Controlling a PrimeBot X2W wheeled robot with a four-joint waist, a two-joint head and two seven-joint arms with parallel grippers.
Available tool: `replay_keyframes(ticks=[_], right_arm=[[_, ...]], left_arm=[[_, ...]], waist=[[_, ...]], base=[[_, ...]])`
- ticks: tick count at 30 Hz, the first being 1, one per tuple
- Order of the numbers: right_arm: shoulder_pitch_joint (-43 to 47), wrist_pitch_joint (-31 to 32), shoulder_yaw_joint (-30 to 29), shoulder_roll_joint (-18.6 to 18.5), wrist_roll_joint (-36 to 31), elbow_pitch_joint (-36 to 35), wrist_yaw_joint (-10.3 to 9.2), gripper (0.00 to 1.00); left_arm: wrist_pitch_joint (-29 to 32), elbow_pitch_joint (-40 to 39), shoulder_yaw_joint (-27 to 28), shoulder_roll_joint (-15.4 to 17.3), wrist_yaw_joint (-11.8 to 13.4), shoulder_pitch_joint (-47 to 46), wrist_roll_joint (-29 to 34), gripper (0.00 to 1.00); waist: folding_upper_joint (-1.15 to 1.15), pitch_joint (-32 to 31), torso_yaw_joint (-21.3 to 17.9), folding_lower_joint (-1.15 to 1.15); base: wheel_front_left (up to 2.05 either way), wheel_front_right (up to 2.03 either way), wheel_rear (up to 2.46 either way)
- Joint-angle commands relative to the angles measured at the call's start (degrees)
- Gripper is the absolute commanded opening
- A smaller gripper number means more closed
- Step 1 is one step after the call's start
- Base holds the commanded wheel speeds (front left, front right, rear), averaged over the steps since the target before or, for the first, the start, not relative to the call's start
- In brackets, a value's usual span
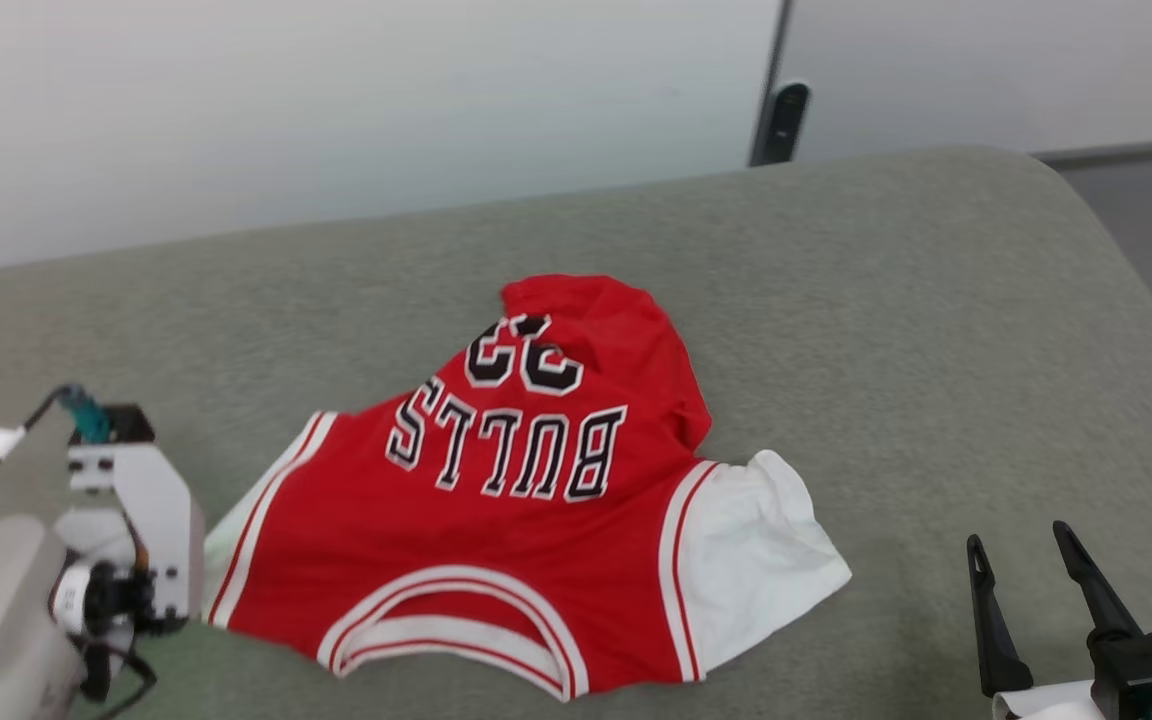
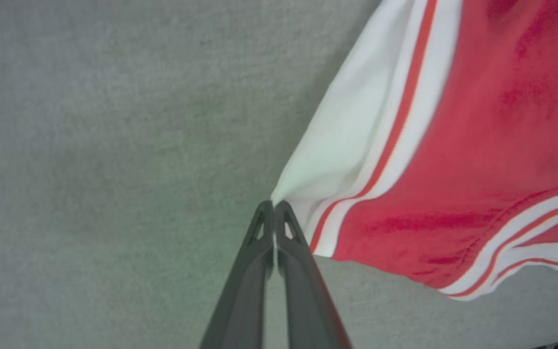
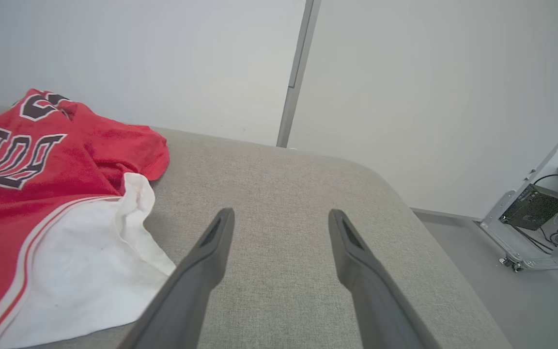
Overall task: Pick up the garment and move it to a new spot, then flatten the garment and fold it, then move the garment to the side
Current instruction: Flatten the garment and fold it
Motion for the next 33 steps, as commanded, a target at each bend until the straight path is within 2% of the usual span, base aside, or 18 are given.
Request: replay_keyframes(ticks=[1,7,14,18,22,25,26,28,29,30,31,32,33], right_arm=[[0.43,-0.05,-0.13,0.12,-0.36,0.06,-0.06,1.0],[0.42,-0.05,-0.13,0.13,-0.49,0.3,-0.06,1.0],[-0.44,-0.05,0.0,0.12,-0.29,0.39,-0.06,1.0],[-0.76,-0.05,-0.05,0.13,-0.4,0.68,-0.06,1.0],[-0.86,-0.05,0.12,0.12,-0.98,1.24,-0.06,1.0],[-0.49,-0.05,0.29,0.13,-1.43,1.83,-0.06,1.0],[-0.25,-0.05,0.33,0.12,-1.43,2.05,-0.06,1.0],[0.17,-0.05,0.4,0.12,-1.83,2.36,-0.06,1.0],[0.17,-0.05,0.44,0.12,-1.8,2.48,-0.06,1.0],[0.17,-0.05,0.58,0.13,-1.98,2.62,-0.06,1.0],[0.2,-0.05,0.59,0.13,-2.22,2.84,-0.06,1.0],[0.2,-0.05,0.67,0.12,-2.27,3.11,-0.06,1.0],[0.09,-0.05,0.76,0.13,-2.38,3.18,-0.06,1.0]], left_arm=[[0.42,-0.53,0.09,0.61,0.8,1.68,-0.44,0.0],[2.73,-4.12,0.35,1.73,3.59,6.25,-2.04,0.0],[3.38,-7.63,0.05,0.89,6.47,11.05,-3.28,0.0],[2.85,-8.66,-0.01,-0.16,6.84,12.64,-3.94,0.0],[1.45,-9.09,0.29,0.18,6.37,12.11,-3.52,0.0],[-0.18,-9.4,0.57,0.51,5.26,11.96,-3.32,0.0],[-0.86,-9.52,0.65,0.65,4.84,12.07,-3.24,0.03],[-2.06,-9.66,0.83,0.94,4.28,12.38,-3.02,0.2],[-2.83,-10.01,0.89,1.06,3.89,12.46,-2.91,0.38],[-3.83,-10.36,1.14,1.13,3.57,12.48,-2.82,0.47],[-5.0,-10.77,1.18,1.26,3.17,12.49,-2.34,0.5],[-6.34,-11.31,1.16,1.39,2.5,12.6,-2.0,0.72],[-7.96,-11.81,1.45,1.34,2.04,12.69,-1.84,0.98]], waist=[[0.0,-1.23,2.63,0.0],[0.0,-1.19,5.24,0.0],[0.0,-0.44,6.49,0.0],[0.0,-0.36,7.08,0.0],[0.0,-1.26,7.63,0.0],[0.0,-2.89,8.17,0.0],[0.0,-3.56,8.37,0.0],[0.0,-4.69,8.85,0.0],[0.0,-5.13,9.1,0.0],[0.0,-5.53,9.37,0.0],[0.0,-5.94,9.69,0.0],[0.0,-6.31,9.97,0.0],[0.0,-6.64,10.32,0.0]], base=[[0.0,0.0,0.0],[0.0,0.0,0.0],[0.0,0.0,0.0],[0.0,0.0,0.0],[0.0,0.0,0.0],[0.0,0.0,0.0],[0.0,0.0,0.0],[0.0,0.0,0.0],[0.0,0.0,0.0],[0.0,0.0,0.0],[0.0,0.0,0.0],[0.0,0.0,0.0],[0.0,0.0,0.0]])
